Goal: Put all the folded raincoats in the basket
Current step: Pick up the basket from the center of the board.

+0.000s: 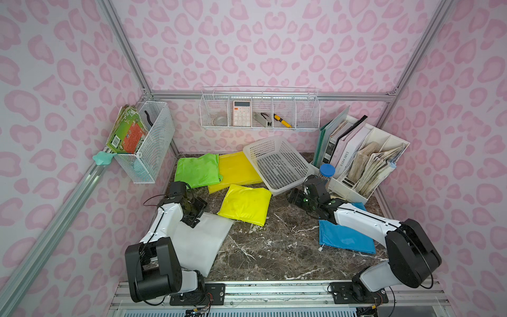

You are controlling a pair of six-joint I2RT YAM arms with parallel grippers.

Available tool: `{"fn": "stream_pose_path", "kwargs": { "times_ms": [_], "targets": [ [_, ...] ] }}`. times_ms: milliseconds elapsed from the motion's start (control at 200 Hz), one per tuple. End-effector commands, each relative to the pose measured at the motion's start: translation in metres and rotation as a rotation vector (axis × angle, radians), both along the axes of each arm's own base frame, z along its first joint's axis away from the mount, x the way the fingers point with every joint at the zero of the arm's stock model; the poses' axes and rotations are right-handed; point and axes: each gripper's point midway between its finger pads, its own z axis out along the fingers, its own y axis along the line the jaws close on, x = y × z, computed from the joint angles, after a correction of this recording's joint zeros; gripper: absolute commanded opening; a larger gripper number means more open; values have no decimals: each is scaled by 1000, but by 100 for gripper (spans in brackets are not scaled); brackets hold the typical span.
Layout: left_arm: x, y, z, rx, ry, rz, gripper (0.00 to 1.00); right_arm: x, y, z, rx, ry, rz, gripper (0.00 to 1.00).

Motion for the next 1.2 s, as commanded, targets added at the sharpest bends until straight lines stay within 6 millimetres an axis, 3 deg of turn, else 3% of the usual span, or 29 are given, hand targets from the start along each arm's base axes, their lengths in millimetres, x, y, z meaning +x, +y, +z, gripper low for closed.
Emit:
{"fn": "stream_pose_path", "kwargs": {
  "times_ms": [0,105,365,460,525,720,945,1195],
  "targets": [
    [-14,-10,23,-15,-15,-63,79,17,20,13,147,20,-27,83],
    [-28,-17,42,-9,-56,-103,81,31,32,12,199,43,-48,83],
    [-61,-37,71,-5,-185,-187,84,70,47,-19,205,119,-121,77],
    [-59,-40,83,7,-260,-208,84,82,51,-34,189,150,-123,62],
    [-61,-38,83,21,-267,-201,84,84,58,-33,205,154,-97,49],
    [-59,-41,85,10,-291,-213,85,73,62,-16,179,121,-54,32],
    [-56,-41,78,-3,-263,-211,84,46,61,6,167,92,29,16],
    [-58,-44,92,7,-325,-226,85,14,49,25,166,64,113,1]
  ]
}}
